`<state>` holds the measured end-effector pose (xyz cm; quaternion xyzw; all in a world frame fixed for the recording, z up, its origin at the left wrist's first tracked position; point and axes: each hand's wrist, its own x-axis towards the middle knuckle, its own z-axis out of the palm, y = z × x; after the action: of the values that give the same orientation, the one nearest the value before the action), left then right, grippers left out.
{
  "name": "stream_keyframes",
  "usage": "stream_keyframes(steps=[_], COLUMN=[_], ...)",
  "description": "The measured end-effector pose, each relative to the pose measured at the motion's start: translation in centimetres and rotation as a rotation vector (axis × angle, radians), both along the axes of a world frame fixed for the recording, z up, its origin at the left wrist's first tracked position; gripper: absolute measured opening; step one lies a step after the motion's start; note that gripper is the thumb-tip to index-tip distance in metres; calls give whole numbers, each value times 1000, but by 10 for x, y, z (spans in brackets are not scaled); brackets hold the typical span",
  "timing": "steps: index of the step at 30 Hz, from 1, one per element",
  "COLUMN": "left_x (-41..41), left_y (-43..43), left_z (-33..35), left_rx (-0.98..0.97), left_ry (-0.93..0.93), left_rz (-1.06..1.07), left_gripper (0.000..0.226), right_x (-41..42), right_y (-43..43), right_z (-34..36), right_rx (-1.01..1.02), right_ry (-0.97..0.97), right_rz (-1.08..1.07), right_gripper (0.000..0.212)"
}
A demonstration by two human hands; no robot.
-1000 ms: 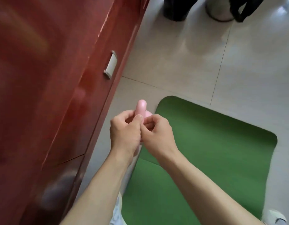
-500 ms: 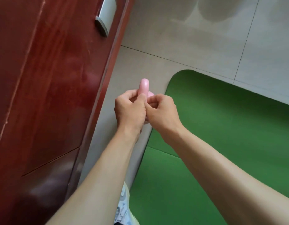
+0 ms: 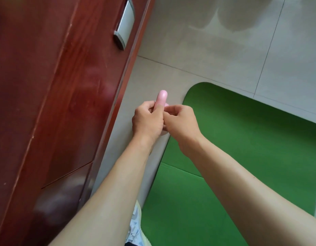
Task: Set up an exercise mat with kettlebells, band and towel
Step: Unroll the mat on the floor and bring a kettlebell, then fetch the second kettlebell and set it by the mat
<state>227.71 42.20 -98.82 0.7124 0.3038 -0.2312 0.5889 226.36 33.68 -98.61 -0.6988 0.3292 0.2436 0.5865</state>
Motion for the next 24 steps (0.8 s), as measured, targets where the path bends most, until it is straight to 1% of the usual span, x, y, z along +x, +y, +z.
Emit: stream_keyframes(steps=[3,4,7,11,15,19,22,24], left_x=[1,2,3,2,7,5,-6,-13], left_y=[-1,-1,-3,-5,-11,-26,-36,-43], left_z=[28,39,81,155,235,329,404,455], left_rx=[87,119,95,49,54,14,-12,-29], left_ry=[-45,-84,-197,-315,-438,-525,-564,-597], left_rz=[-23,-32,8,-25,-78,-90,-113,-139], left_gripper=[26,23,18,7,7,21,37,42], right_x=[6,8,11,8,7,-2,-15,-24], right_y=[-5,-7,-19,-43,-70,-95,-111,-123], right_z=[25,35,74,155,245,341,419,474], right_rx=[30,30,9,15,27,60,80,74], right_ry=[-47,-74,-165,-282,-388,-488,-561,-600], right_rz=[-32,-39,-65,-67,-18,-5,6,19], right_gripper=[27,25,10,2,9,6,19,22])
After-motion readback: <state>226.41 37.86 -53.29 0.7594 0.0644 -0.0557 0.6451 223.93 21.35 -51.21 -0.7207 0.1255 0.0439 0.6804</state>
